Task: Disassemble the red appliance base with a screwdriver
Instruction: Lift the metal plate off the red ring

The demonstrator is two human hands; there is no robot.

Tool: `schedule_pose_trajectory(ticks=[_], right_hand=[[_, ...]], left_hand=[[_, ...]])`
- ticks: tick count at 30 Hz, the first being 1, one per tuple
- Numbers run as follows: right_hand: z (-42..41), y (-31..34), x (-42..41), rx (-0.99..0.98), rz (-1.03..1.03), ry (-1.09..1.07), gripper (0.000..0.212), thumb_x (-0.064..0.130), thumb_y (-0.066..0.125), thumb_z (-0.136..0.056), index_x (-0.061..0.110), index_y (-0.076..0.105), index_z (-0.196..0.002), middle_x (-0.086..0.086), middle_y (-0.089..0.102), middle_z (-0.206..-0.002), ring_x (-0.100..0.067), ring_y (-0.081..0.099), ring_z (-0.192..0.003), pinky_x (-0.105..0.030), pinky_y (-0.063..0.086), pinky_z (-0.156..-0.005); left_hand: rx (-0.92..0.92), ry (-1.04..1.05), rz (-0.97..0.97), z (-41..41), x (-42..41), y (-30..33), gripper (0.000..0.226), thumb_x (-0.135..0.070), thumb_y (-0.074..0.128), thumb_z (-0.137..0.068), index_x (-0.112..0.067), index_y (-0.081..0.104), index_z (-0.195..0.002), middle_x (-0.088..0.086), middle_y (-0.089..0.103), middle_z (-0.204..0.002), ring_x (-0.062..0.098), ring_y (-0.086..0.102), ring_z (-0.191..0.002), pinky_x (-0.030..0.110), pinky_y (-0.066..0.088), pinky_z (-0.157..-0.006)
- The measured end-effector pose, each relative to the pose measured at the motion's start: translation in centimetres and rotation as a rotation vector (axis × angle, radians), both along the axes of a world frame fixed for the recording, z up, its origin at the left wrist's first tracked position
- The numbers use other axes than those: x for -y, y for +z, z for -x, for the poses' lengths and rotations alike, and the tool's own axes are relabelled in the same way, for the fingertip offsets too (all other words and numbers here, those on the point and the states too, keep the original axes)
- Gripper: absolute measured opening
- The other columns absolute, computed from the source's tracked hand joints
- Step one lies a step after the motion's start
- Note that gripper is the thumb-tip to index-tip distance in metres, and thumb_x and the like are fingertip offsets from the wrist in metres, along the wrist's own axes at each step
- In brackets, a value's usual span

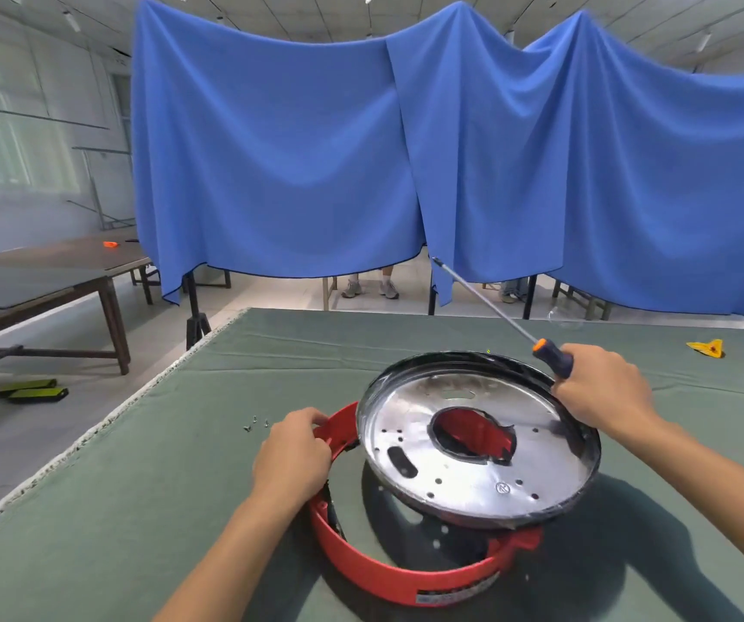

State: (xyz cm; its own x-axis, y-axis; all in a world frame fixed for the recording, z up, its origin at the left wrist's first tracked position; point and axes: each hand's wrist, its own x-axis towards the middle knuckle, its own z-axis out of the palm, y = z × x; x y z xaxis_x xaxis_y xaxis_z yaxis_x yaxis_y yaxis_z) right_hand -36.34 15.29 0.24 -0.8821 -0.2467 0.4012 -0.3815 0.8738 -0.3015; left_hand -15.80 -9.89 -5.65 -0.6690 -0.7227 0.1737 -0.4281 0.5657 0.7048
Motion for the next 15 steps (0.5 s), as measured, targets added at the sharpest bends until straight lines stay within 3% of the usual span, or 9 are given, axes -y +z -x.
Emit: schedule_pose_trajectory(ticks=[3, 7, 12, 15], right_hand=[[0.4, -0.1, -2.3, 0.019, 0.035, -0.050, 0.016, 0.008, 0.061, -0.075, 0.014, 0.049, -0.067, -0.009, 0.059, -0.069, -0.035, 0.054, -0.071, -0.033, 0.035, -0.056], [0.6, -0.2, -5.4, 0.038, 0.094, -0.097, 0.013, 0.007, 0.062, -0.076, 0.013, 0.053, -0.069, -0.010, 0.061, -0.069, -0.036, 0.056, -0.072, -0.033, 0.036, -0.055], [0.2, -0.9, -7.6, 0.062, 0.149, -0.129, 0.011, 0.004, 0.059, -0.075, 0.011, 0.054, -0.069, -0.009, 0.061, -0.066, -0.034, 0.057, -0.069, -0.030, 0.034, -0.051], [-0.2, -1.6, -8.0, 0.065, 0.151, -0.125, 0.012, 0.006, 0.059, -0.077, 0.012, 0.052, -0.068, -0.009, 0.061, -0.066, -0.034, 0.056, -0.069, -0.029, 0.032, -0.050]], left_hand=[[0.000, 0.006, -0.014, -0.1, 0.2, 0.8, 0.044, -0.001, 0.047, -0.075, -0.022, 0.069, -0.107, 0.008, 0.072, -0.097, 0.031, 0.066, -0.091, 0.039, 0.051, -0.086], [0.088, 0.066, 0.080, -0.7, 1.4, 1.6, 0.049, -0.002, 0.047, -0.075, -0.028, 0.068, -0.111, 0.003, 0.069, -0.111, 0.030, 0.060, -0.107, 0.039, 0.049, -0.090], [0.212, 0.091, 0.153, -1.1, 1.4, 2.5, 0.042, -0.006, 0.050, -0.080, -0.027, 0.066, -0.112, 0.006, 0.067, -0.112, 0.029, 0.058, -0.108, 0.036, 0.049, -0.087], [0.294, 0.135, 0.384, -1.4, -0.2, 2.6, 0.036, -0.014, 0.046, -0.088, -0.020, 0.055, -0.122, 0.005, 0.058, -0.122, 0.027, 0.047, -0.117, 0.036, 0.042, -0.089]])
